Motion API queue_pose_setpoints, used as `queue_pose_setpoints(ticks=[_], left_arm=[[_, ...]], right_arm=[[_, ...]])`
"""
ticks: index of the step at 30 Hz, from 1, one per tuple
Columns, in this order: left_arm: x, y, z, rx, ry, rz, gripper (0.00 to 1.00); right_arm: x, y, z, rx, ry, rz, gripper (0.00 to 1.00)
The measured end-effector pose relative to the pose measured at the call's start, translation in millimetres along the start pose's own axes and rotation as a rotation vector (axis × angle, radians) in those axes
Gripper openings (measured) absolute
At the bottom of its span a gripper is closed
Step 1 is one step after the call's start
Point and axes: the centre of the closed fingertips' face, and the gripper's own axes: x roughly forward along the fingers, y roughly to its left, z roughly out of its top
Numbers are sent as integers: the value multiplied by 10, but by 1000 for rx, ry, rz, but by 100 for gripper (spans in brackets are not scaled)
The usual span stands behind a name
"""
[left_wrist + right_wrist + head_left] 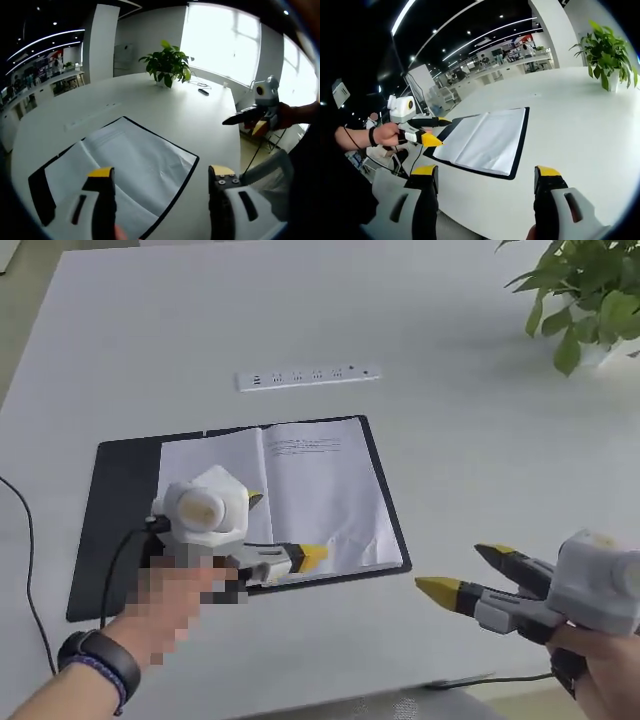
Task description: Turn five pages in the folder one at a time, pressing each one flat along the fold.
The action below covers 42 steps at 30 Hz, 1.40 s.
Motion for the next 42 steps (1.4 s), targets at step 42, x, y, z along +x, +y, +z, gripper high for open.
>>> queue_pose_setpoints(ticks=[42], left_arm=[[1319, -282, -485, 112, 159, 54, 70]], right_arm=[[-38, -174, -81, 60, 0, -4, 74]])
